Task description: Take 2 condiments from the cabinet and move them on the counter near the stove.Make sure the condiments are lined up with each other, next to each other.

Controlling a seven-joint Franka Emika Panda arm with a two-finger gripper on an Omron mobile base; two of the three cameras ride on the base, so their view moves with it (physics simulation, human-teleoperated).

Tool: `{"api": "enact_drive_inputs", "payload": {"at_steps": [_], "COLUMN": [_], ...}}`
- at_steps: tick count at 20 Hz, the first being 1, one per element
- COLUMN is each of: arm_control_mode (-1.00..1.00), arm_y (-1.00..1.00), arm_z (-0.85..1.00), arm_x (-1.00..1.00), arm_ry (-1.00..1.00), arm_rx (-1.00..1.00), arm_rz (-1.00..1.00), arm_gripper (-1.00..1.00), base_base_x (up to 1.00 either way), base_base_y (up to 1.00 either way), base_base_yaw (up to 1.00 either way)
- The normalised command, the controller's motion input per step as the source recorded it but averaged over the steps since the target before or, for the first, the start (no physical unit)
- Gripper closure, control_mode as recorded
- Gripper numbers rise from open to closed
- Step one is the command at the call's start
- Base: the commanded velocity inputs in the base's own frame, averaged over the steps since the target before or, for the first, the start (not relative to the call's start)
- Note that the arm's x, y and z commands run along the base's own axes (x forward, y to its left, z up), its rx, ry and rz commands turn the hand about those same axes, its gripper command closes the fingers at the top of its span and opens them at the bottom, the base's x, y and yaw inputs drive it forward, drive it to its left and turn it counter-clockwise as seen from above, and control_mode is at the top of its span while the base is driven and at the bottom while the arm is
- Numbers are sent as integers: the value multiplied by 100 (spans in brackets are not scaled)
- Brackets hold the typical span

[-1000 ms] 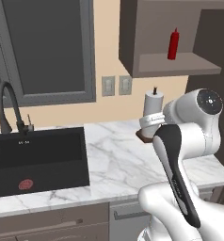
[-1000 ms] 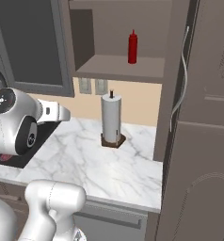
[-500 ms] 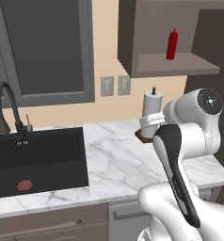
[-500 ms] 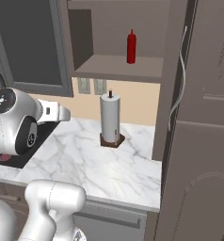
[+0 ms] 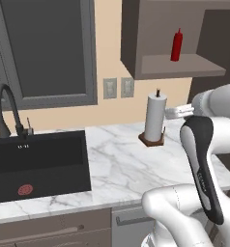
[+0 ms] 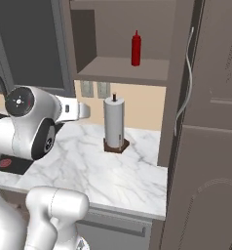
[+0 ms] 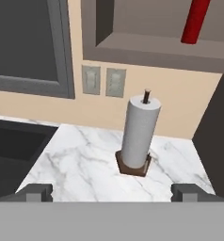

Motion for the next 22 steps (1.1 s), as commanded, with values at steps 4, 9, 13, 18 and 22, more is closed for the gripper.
{"api": "enact_drive_inputs", "payload": {"at_steps": [4, 9, 13, 18, 22], "arm_control_mode": [-100, -100, -100, -100, -100], "arm_y": [-26, -7, -29, -50, -50], "arm_z": [43, 29, 40, 26, 16], "arm_x": [0, 7, 19, 13, 8], "arm_ry": [-6, -8, 0, -3, -4], "arm_rx": [0, 0, 0, 0, 0], "arm_rz": [-3, -12, -21, -11, 0], "arm_gripper": [-100, -100, -100, -100, -100], "base_base_x": [0, 0, 0, 0, 0], "base_base_y": [0, 0, 0, 0, 0], "base_base_yaw": [0, 0, 0, 0, 0]}}
